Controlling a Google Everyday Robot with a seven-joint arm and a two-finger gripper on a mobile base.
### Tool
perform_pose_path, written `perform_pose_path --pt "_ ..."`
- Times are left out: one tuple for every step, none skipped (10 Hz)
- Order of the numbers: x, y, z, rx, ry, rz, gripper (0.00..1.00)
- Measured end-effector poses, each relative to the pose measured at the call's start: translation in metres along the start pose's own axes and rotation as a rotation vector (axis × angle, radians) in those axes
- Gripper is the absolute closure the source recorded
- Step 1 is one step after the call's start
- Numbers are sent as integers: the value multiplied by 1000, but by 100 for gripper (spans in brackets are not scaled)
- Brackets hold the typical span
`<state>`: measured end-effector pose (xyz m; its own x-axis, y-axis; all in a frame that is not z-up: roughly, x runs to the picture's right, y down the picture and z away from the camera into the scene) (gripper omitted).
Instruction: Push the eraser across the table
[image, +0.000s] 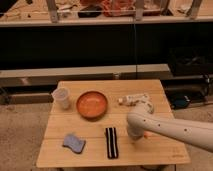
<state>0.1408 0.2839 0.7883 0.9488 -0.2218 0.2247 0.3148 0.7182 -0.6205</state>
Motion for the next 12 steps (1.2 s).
perform_pose_path --pt "-4 -4 3 -2 -3 -8 100" --pt "-5 -6 6 -5 -3 -12 100" --pt "-8 -8 10 -8 -4 -19 100" --pt "-9 -9 11 -13 -1 -23 100" --pt "-9 -10 13 -12 -6 -28 100" --pt "-10 -11 13 -11 -6 -31 100" --pt "-9 -11 12 -10 -5 -32 100" --pt "-9 -11 12 -10 -4 -33 100" --pt "-10 -12 12 -10 -4 -36 100" --pt "-12 -14 13 -10 -1 -45 100" --pt "-17 -19 15 -7 2 -64 100" --pt "-17 -17 13 -8 0 -61 100"
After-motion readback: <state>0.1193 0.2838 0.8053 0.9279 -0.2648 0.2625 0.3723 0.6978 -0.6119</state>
